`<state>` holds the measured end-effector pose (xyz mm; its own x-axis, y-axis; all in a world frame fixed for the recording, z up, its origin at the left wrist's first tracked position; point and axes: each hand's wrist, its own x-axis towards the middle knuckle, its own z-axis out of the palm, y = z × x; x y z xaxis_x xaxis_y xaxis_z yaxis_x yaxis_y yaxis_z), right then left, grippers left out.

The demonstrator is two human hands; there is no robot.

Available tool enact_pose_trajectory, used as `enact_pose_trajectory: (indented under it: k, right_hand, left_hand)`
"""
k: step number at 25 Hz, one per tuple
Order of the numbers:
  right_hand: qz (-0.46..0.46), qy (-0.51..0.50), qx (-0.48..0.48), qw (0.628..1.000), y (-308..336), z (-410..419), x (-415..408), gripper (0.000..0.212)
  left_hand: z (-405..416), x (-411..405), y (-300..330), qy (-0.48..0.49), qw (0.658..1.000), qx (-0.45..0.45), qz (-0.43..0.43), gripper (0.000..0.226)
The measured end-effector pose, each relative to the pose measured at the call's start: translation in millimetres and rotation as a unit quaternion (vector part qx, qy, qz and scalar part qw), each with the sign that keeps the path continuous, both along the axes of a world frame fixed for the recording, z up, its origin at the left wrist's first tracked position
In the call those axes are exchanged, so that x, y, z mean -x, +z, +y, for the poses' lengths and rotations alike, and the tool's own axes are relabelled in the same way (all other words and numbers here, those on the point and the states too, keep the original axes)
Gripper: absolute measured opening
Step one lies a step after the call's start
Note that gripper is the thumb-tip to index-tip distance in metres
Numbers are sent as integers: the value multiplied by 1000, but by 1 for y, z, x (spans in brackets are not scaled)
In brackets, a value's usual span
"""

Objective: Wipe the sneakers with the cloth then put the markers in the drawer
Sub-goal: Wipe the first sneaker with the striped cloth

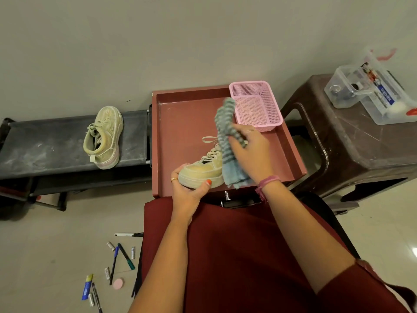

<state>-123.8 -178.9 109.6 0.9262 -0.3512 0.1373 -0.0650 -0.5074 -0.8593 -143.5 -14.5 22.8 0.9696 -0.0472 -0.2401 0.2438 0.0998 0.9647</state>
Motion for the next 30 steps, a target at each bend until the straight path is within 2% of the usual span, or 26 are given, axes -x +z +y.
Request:
enact_pose_trajectory:
  k: [1,3,4,5,6,9,12,14,16,18,20,21,23,25,26,28,30]
  right_hand:
    - [17,91,121,988,6,7,-2,36]
    - [81,255,360,894,0,27,-1,44]
    - [122,291,427,848,-7,37,4,47]
    - [160,298,457,823,-13,45,9,49]
    - [173,288,459,822,-18,48,12,49]
    - [148,243,422,861,-23,55,13,48]
    - [61,203,297,931,-44,64,23,54]
    - [20,215,276,936,-64,60,38,60]
    - [7,214,301,929,-84,40,50,67]
    - [42,191,292,936,-98,18,55,78]
    - [62,171,325,928,-106,4,56,87]
    - [66,165,328,928,-110,-3,54,84]
    - [79,107,230,964,-101,-14,48,66]
    - [110,-43,87,989,-78,-26,40,45]
    - [115,-110,16,987,-71,-34,37,37]
    - [88,-181,-119,972,-62,-50,32,23]
    - [69,-203,-166,963,-56,-62,24,23]
  left_hand:
    - [0,0,-1,-4,1000,-10,-5,64]
    - [0,0,-2,-2,1000,-27,-12,63]
    - [0,0,-2,2,999,-34,-12,62]
    - [0,-1,-3,7,999,-41,-13,62]
    - [0,-1,-4,9,999,-45,-16,62]
    - [0,-2,-8,25,998,-48,-6,61]
    - [1,-4,-10,72,997,-21,27,54]
    - [1,-7,-11,104,993,12,59,48]
    - [2,-10,-13,117,989,42,86,52]
    - [3,-12,-15,118,986,54,107,65]
    - [5,-14,-17,124,984,52,114,59]
    - [4,-15,-17,130,983,53,117,54]
    - [2,-17,-17,147,979,69,124,48]
    - [1,-17,-14,158,974,92,131,47]
    - [1,-18,-13,162,973,100,132,47]
    - [1,-19,-14,162,972,106,131,47]
    - [2,-21,-16,152,974,108,130,46]
